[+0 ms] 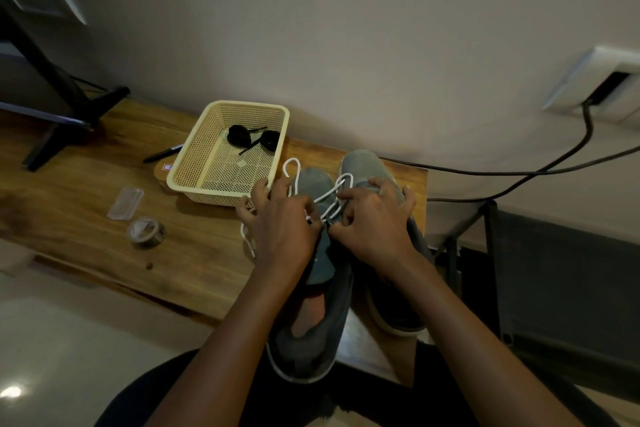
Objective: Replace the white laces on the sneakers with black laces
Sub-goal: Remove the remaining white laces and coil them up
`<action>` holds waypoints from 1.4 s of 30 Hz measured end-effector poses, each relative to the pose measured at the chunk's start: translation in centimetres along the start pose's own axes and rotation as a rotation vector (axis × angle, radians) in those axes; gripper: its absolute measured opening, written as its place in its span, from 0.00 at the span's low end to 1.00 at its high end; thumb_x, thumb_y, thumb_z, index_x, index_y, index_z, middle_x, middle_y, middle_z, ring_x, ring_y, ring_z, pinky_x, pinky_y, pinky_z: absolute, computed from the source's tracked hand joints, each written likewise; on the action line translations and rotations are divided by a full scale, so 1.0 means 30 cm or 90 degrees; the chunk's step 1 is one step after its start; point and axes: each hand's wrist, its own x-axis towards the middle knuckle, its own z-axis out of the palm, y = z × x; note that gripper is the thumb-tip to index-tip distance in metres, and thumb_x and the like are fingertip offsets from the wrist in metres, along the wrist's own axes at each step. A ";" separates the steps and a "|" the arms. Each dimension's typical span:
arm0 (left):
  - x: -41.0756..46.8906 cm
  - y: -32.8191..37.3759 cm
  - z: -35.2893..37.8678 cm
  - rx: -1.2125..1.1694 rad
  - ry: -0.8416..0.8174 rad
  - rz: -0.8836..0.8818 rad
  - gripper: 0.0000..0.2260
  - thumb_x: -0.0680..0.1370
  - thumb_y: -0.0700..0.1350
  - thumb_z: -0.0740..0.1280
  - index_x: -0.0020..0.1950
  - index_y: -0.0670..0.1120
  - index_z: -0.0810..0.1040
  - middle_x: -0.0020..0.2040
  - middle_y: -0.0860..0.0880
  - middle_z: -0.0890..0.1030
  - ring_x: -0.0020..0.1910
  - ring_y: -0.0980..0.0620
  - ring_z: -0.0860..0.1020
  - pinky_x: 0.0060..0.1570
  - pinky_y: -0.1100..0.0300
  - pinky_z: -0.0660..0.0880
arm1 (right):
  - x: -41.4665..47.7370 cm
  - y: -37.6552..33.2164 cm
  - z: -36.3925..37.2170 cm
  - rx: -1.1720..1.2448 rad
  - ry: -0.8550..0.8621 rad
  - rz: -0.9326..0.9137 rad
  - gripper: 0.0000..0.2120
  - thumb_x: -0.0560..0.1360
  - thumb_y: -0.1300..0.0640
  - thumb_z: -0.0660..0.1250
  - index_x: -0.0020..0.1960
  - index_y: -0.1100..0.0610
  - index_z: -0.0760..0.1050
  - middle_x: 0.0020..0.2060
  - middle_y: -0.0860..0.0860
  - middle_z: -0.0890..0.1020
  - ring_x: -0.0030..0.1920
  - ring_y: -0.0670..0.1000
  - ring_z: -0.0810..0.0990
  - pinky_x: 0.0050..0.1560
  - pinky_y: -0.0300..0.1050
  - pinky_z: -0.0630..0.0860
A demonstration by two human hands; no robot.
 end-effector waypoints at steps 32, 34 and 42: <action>0.011 0.004 0.005 -0.214 0.220 -0.113 0.04 0.80 0.44 0.59 0.54 0.49 0.71 0.69 0.51 0.67 0.71 0.47 0.58 0.66 0.47 0.53 | 0.010 0.012 0.008 -0.016 0.000 0.005 0.13 0.70 0.52 0.67 0.53 0.53 0.80 0.53 0.44 0.81 0.72 0.52 0.55 0.65 0.51 0.39; 0.004 0.002 0.003 -0.172 0.216 -0.044 0.05 0.78 0.44 0.63 0.53 0.51 0.73 0.71 0.51 0.65 0.73 0.47 0.56 0.67 0.46 0.51 | 0.012 0.014 0.012 -0.025 -0.003 0.007 0.11 0.69 0.52 0.67 0.50 0.53 0.81 0.55 0.44 0.80 0.72 0.52 0.55 0.66 0.52 0.39; -0.011 0.004 -0.003 0.007 -0.024 0.026 0.08 0.75 0.51 0.68 0.53 0.58 0.79 0.76 0.52 0.58 0.75 0.44 0.46 0.70 0.41 0.47 | 0.013 0.005 0.010 -0.013 -0.011 0.014 0.16 0.71 0.50 0.66 0.58 0.51 0.77 0.50 0.47 0.82 0.72 0.52 0.56 0.70 0.58 0.41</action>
